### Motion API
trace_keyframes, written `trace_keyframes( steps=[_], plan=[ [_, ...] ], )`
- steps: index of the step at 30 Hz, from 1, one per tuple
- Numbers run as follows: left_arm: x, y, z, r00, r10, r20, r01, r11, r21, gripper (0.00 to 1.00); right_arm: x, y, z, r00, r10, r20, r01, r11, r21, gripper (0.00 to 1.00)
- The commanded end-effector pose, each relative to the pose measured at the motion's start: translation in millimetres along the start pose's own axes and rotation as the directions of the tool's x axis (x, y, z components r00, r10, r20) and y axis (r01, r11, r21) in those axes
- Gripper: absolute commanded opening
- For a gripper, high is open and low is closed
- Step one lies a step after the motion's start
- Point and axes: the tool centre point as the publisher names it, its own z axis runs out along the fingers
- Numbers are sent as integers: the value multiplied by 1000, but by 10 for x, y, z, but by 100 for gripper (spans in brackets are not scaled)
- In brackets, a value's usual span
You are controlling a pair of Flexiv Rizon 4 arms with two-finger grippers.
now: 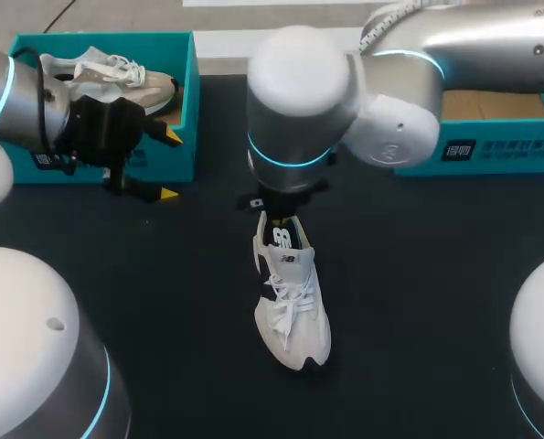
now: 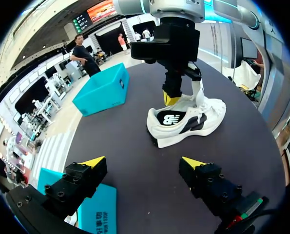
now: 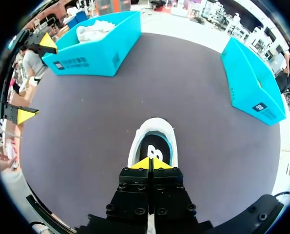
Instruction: Take the shoe out of the shoebox, open the shoe tongue, remove and reinsert the insole, then place the shoe into the shoebox
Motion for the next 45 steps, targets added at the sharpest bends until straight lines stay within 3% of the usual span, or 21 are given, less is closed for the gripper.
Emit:
trace_keyframes(
  steps=[1,7,20,45],
  plan=[
    [12,-5,-8,1000,0,0,0,1000,-4,100,24,-9,4,1000,1,14,-1,1000,-3,0],
    [12,-5,-8,1000,0,0,0,1000,-4,100,-50,-108,148,992,125,35,-125,992,5,0],
    [12,-5,-8,1000,0,0,0,1000,-4,100,-88,-354,305,971,218,95,-226,971,80,0],
    [12,-5,-8,1000,0,0,0,1000,-4,100,-6,-515,751,971,201,128,-220,962,159,0]
  ],
)
